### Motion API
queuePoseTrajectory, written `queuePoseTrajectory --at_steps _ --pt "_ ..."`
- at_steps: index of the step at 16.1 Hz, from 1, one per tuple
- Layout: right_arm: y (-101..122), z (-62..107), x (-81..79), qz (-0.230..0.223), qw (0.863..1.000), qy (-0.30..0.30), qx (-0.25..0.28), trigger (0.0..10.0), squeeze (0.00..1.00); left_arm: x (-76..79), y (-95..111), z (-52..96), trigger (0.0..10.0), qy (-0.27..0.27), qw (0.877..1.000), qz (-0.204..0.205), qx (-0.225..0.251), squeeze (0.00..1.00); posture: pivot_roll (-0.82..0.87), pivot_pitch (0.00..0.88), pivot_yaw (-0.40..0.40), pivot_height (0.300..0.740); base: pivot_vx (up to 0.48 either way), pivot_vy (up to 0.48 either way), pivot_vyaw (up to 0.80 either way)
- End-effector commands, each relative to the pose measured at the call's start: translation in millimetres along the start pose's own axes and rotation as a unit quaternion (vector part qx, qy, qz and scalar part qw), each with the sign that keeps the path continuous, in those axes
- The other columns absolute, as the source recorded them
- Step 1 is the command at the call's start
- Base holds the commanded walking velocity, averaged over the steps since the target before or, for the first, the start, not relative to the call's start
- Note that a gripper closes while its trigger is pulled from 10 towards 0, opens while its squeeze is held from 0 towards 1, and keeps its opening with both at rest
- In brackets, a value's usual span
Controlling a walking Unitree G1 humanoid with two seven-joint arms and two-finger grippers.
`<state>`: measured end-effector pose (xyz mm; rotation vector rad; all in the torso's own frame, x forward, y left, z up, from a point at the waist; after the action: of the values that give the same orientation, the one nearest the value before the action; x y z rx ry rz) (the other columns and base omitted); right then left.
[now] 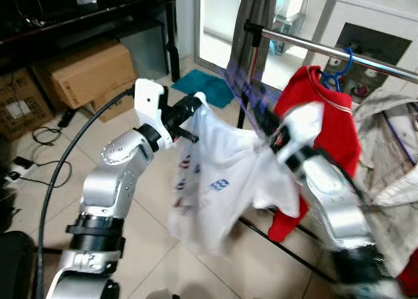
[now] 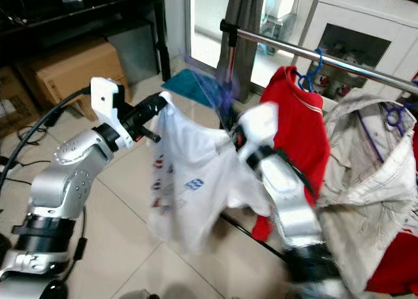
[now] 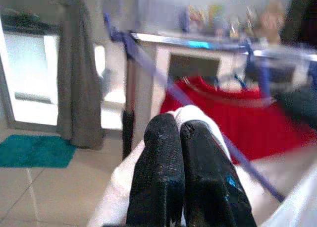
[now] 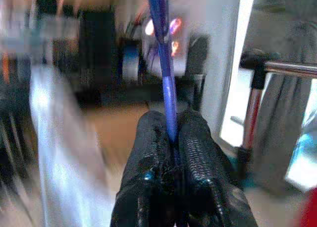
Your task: Hang hanger
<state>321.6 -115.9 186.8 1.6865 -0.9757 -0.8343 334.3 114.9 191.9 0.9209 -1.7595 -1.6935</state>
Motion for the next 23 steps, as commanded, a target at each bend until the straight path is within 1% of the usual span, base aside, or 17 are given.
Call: queuePoseTrajectory --at_steps 1,2,3,4,6,8,10,11,14,16,17,18,19,20,21,22,23 --pt "19 -2.9 10.1 -0.026 0.999 -0.018 0.038 0.0 0.00 5.2 -3 0.1 0.0 -0.014 1.000 -0.013 -0.014 0.00 0.05 0.026 -0.027 0.740 0.000 0.000 0.00" --pt "37 -14.0 17.5 -0.147 0.983 -0.041 0.101 0.0 0.00 6.9 -27 7.9 0.0 -0.017 0.995 -0.043 -0.084 0.00 0.06 0.024 -0.028 0.740 0.000 0.000 0.00" --pt "42 -17.2 19.7 -0.179 0.976 -0.043 0.119 0.0 0.00 7.6 -35 11.6 0.0 -0.023 0.993 -0.054 -0.107 0.00 0.06 0.018 -0.024 0.740 0.000 0.000 0.00" --pt "52 -22.1 22.4 -0.225 0.962 -0.043 0.151 0.0 0.00 8.5 -48 17.9 0.0 -0.034 0.988 -0.059 -0.140 0.00 0.07 0.009 -0.018 0.740 0.000 0.000 0.00" --pt "62 -23.9 28.4 -0.260 0.947 -0.049 0.181 0.0 0.00 9.4 -60 23.1 0.0 -0.046 0.983 -0.061 -0.165 0.00 0.07 0.000 -0.009 0.740 0.000 0.000 0.00" --pt "63 -22.8 33.9 -0.259 0.946 -0.061 0.187 0.0 0.00 12.1 -64 29.1 0.0 -0.063 0.980 -0.054 -0.178 0.00 0.06 0.000 0.001 0.740 0.000 0.000 0.00" --pt "66 -15.1 45.8 -0.339 0.909 -0.089 0.224 0.0 0.00 16.5 -69 33.1 0.0 -0.085 0.977 -0.051 -0.190 0.00 0.06 0.000 0.011 0.740 0.000 0.000 0.00" --pt "69 -11.2 52.2 -0.369 0.892 -0.097 0.241 0.0 0.00 17.2 -74 34.6 0.0 -0.088 0.975 -0.049 -0.199 0.00 0.06 0.000 0.017 0.740 0.000 0.000 0.00" --pt "81 -8.4 62.3 -0.385 0.878 -0.087 0.271 0.0 0.00 11.3 -89 44.8 0.0 -0.076 0.969 -0.046 -0.231 0.00 0.06 0.000 0.027 0.740 0.000 0.000 0.00" --pt "94 -9.6 67.5 -0.406 0.861 -0.071 0.299 0.0 0.00 5.2 -104 56.1 0.0 -0.066 0.960 -0.047 -0.266 0.00 0.06 0.000 0.029 0.740 0.000 0.000 0.00" --pt "97 -10.6 69.6 -0.404 0.860 -0.072 0.305 0.0 0.00 3.4 -108 61.2 0.0 -0.064 0.958 -0.044 -0.276 0.00 0.06 0.000 0.030 0.740 0.000 0.000 0.00" --pt "100 -12.8 72.0 -0.383 0.870 -0.071 0.302 0.0 0.00 1.2 -115 70.6 0.0 -0.061 0.954 -0.034 -0.290 0.00 0.07 0.000 0.029 0.740 0.000 0.000 0.00" --pt "102 -16.6 68.0 -0.307 0.908 -0.063 0.279 0.0 0.00 -1.2 -119 80.8 0.0 -0.054 0.952 -0.026 -0.300 0.00 0.07 0.000 0.026 0.740 0.000 0.000 0.00" --pt "103 -18.4 64.7 -0.265 0.926 -0.056 0.263 0.0 0.00 -2.5 -120 85.4 0.0 -0.048 0.953 -0.016 -0.300 0.00 0.07 0.000 0.024 0.740 0.000 0.000 0.00" --pt "102 -20.5 61.1 -0.182 0.953 -0.053 0.236 0.0 0.00 -4.4 -121 91.7 0.0 -0.039 0.953 -0.001 -0.300 0.00 0.08 0.000 0.021 0.740 0.000 0.000 0.00" --pt "100 -21.3 62.8 -0.130 0.965 -0.065 0.218 0.0 0.00 -5.5 -126 100.6 0.0 -0.038 0.949 0.001 -0.312 0.00 0.08 0.000 0.021 0.740 0.000 0.000 0.00" --pt "100 -21.2 66.5 -0.115 0.966 -0.081 0.215 0.0 0.00 -4.5 -130 106.3 0.0 -0.041 0.946 0.002 -0.322 0.00 0.08 0.000 0.022 0.740 0.000 0.000 0.00"
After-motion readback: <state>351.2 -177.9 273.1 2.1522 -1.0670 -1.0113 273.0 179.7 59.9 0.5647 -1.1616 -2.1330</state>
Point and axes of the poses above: a point about 5 cm out from each wrist's last joint towards the gripper, its own z axis pointing back from the gripper into the wrist, its own y axis along the axis of the wrist's last joint, x = y × z, the point moved 1 cm from there along -z, pointing out of the wrist towards the gripper, and after that the axes turned 6 degrees about -z, right-handed, at the moved point
